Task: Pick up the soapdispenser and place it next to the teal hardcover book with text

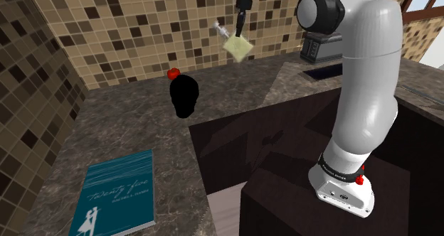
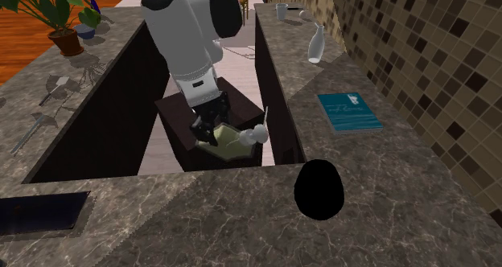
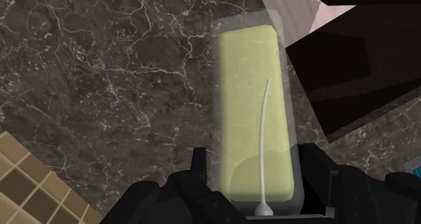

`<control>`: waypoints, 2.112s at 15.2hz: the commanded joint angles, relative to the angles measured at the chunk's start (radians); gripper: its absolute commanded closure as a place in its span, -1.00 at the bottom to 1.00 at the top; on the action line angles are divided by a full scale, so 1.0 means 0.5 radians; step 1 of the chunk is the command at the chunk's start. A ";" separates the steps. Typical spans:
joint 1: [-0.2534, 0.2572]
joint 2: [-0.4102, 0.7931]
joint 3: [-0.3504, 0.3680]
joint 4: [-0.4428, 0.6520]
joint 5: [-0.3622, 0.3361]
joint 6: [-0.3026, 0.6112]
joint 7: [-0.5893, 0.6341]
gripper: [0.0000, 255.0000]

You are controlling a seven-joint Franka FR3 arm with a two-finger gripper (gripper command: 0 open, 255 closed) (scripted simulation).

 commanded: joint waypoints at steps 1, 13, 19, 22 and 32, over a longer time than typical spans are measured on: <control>-0.014 0.024 0.000 0.096 0.009 -0.072 0.013 1.00; 0.150 -0.203 0.026 -0.081 -0.082 -0.074 0.180 1.00; 0.373 -0.566 0.133 -0.631 -0.230 0.191 0.435 1.00; 0.454 -0.704 0.204 -0.841 -0.280 0.296 0.572 1.00; 0.668 -1.005 0.473 -1.337 -0.360 0.576 1.034 1.00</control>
